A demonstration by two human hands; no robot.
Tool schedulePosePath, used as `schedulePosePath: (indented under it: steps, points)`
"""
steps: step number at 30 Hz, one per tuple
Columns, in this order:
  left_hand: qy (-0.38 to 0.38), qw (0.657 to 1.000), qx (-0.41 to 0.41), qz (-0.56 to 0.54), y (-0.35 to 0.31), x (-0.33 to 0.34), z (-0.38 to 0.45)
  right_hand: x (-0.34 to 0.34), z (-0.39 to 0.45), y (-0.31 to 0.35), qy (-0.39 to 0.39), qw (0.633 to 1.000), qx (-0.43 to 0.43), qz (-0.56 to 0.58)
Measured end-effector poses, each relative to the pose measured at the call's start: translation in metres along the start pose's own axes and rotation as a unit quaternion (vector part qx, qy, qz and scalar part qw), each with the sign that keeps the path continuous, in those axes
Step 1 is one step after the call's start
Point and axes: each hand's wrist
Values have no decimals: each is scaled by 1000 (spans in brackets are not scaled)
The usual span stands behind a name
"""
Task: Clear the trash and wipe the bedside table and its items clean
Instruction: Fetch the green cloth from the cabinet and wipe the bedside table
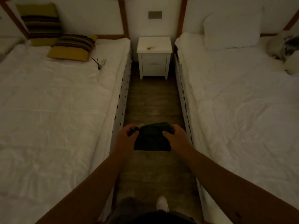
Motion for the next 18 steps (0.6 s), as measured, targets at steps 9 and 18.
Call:
schedulePosePath:
  steps: [9,18]
  points:
    - [4,1000,-2,-28,-14,12,170,-6,158,73,-8,1000,-3,6]
    - [19,999,-27,-12,-29,-11,399,11,345,178,-6,1000,17,15]
Point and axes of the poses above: each hand's wrist, its own z-axis towards the middle knuckle, its own x-axis out of the palm, y = z × x, and after that the axes turned 6 degrees about x, right-handed
